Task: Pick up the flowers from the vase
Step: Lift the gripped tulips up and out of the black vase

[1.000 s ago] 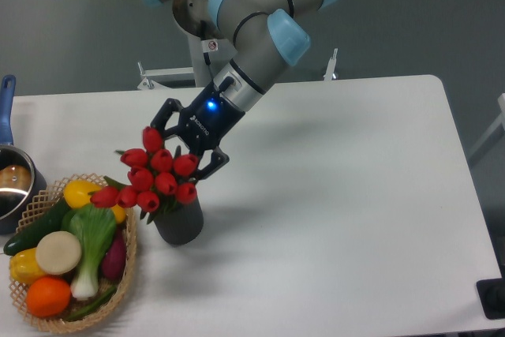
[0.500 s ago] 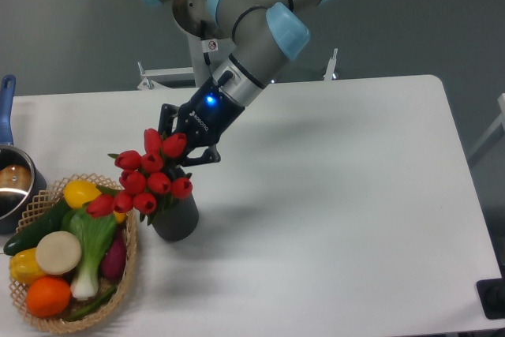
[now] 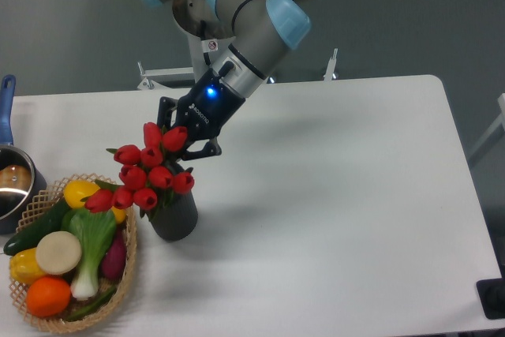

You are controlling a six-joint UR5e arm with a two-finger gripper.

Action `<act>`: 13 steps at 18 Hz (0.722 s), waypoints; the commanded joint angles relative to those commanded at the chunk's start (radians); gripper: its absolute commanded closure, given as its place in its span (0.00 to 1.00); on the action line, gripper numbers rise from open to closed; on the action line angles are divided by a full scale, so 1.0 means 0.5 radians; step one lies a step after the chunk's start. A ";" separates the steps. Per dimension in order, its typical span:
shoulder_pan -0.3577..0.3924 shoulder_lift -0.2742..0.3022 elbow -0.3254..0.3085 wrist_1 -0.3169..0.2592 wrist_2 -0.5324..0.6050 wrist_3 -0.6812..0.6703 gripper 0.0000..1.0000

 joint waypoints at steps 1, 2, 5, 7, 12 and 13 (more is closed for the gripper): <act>0.000 0.009 0.018 0.000 -0.028 -0.015 1.00; 0.006 0.012 0.034 0.000 -0.049 -0.037 1.00; 0.015 0.018 0.101 0.000 -0.059 -0.184 1.00; 0.037 0.055 0.141 0.000 -0.059 -0.291 1.00; 0.092 0.117 0.169 -0.003 -0.120 -0.421 1.00; 0.101 0.126 0.178 -0.003 -0.126 -0.421 1.00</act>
